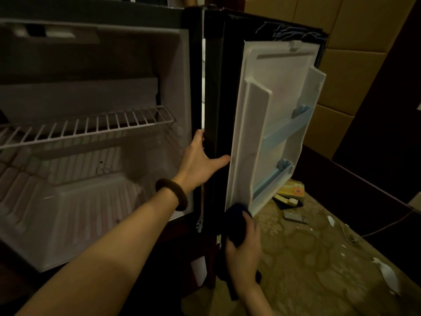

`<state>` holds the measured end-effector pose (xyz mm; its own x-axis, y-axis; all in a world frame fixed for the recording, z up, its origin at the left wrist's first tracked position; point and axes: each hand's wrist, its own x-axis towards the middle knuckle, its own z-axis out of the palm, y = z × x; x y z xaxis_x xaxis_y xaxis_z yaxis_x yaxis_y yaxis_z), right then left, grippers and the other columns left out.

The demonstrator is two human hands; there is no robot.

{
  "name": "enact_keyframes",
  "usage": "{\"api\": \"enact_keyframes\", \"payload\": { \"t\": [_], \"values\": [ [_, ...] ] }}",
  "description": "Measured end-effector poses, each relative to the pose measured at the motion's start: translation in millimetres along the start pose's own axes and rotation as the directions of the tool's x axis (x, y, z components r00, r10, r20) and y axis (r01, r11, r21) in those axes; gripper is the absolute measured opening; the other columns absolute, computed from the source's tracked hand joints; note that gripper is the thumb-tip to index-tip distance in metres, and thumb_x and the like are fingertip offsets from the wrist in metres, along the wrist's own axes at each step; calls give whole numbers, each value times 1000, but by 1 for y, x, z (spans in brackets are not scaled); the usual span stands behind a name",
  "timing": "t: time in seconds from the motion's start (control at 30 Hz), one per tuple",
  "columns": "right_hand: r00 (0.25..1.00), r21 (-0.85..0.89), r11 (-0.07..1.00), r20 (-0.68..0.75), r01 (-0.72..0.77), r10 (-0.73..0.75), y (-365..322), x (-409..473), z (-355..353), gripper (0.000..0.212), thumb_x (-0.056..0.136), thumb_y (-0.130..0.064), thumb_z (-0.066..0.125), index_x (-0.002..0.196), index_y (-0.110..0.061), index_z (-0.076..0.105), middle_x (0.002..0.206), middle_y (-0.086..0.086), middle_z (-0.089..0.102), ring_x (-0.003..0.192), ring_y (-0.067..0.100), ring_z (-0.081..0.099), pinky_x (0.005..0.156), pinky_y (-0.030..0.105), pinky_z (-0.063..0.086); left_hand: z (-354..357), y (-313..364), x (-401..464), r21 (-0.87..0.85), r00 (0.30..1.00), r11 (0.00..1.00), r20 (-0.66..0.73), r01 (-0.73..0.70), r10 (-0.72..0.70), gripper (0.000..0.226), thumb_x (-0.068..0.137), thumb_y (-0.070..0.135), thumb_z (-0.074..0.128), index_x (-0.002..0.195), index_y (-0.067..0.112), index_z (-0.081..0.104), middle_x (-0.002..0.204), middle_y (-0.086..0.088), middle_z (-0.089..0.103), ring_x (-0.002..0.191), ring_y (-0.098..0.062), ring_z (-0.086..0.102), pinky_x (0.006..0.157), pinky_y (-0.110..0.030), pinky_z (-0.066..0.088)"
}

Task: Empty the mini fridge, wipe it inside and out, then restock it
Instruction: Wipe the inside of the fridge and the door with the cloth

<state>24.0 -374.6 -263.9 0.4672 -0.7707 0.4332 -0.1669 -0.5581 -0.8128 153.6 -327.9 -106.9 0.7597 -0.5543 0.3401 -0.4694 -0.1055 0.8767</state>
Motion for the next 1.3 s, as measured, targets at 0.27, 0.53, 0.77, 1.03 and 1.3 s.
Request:
{"api": "enact_keyframes", "payload": {
  "t": [0.27, 0.53, 0.77, 1.03, 1.3],
  "values": [
    [994, -65, 992, 23, -108, 110, 4, -6, 42, 72, 63, 9, 71, 127, -13, 46, 127, 21, 45, 115, 37, 50, 94, 38, 42, 0, -1, 0, -13, 1000, 1000, -7, 3, -3, 45, 76, 13, 74, 110, 11, 44, 95, 14, 54, 81, 9, 53, 64, -1, 43],
    [977, 99, 978, -95, -183, 192, 1, -19, 29, 60, 74, 9, 67, 129, -2, 46, 127, 16, 47, 118, 20, 42, 100, 33, 34, -2, 1, -2, -47, 1000, 999, 17, -7, 8, 50, 77, 12, 73, 116, 7, 42, 93, 18, 47, 80, 16, 49, 62, 3, 39],
    [937, -101, 958, 205, -268, 284, 30, -32, 44, 65, 76, 4, 61, 136, -10, 42, 140, 13, 38, 125, 29, 43, 102, 34, 38, -6, 0, 3, -99, 997, 995, 73, 11, -3, 46, 76, 5, 73, 108, 15, 41, 94, 19, 48, 74, 26, 47, 67, 1, 43],
    [865, -192, 927, 338, -322, 371, 50, -66, -10, 70, 74, 5, 58, 137, -19, 39, 144, 7, 32, 131, 25, 37, 104, 31, 34, -11, 6, 0, -160, 988, 985, 151, 59, -35, 48, 78, -1, 68, 113, 16, 41, 99, 12, 52, 89, 7, 51, 66, 0, 43],
    [975, 89, 976, 126, -197, 185, 9, -37, -73, 52, 61, -35, 53, 110, -18, 59, 111, 1, 48, 90, 17, 50, 76, 34, 43, -24, 16, 1, -152, 939, 963, 299, 224, -171, 63, 81, -11, 58, 129, 17, 29, 111, 9, 48, 107, -7, 46, 72, -1, 41]
  ]
}}
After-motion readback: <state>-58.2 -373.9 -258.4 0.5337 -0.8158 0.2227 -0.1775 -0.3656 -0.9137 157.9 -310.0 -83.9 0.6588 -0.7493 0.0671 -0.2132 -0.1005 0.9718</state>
